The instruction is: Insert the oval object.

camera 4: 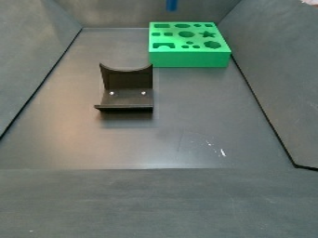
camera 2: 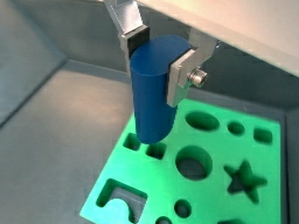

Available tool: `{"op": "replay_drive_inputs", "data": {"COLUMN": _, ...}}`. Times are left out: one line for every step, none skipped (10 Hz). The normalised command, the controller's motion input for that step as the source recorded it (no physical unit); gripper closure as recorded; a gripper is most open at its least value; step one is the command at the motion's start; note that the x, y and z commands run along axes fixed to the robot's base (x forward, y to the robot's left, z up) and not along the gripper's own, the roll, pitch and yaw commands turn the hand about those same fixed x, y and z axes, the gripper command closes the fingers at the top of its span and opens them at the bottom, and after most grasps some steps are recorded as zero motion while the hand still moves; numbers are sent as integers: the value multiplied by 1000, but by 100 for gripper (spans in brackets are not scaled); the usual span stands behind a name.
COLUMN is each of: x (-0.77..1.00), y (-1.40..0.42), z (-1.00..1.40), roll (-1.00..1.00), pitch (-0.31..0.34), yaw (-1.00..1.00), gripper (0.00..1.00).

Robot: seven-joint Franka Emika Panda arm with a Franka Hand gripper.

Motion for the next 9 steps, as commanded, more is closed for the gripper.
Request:
{"op": "replay_drive_inputs", "data": {"x": -134, "y": -63, "z": -237, "roll": 300, "pitch": 106, "yaw": -786, "gripper": 100}}
{"op": "replay_drive_inputs", "data": {"x": -137, "y": -237, "z": -309, "roll": 259, "pitch": 116, "yaw": -774, "gripper": 100}}
{"op": "replay_drive_inputs", "data": {"x": -126, "y": -434, "z": -397, "roll": 189, "pitch": 126, "yaw": -711, "gripper": 100}}
{"op": "replay_drive_inputs", "data": {"x": -11, "y": -569, "z": -486, "roll": 84, "pitch": 44, "yaw": -680, "gripper": 100}}
{"op": "replay_drive_inputs", "data": {"x": 0, "y": -500, "z": -557, "roll": 53, "pitch": 0, "yaw": -766, "gripper": 100}}
{"op": "replay_drive_inputs", "data": {"x": 0, "y": -194, "z": -649, "roll": 43, "pitch": 0, "yaw": -1000, "gripper": 100}}
{"op": "replay_drive_inputs", "data": {"x": 0, "y": -109, "z": -686, "roll": 39, "pitch": 0, "yaw": -1000, "gripper": 100}}
{"op": "replay_drive_inputs", "data": {"x": 0, "y": -114, "z": -671, "roll": 33, "pitch": 0, "yaw": -1000, "gripper": 100}}
{"op": "replay_drive_inputs", "data": {"x": 0, "y": -129, "z": -300, "roll": 0, "pitch": 0, "yaw": -1000, "gripper": 100}}
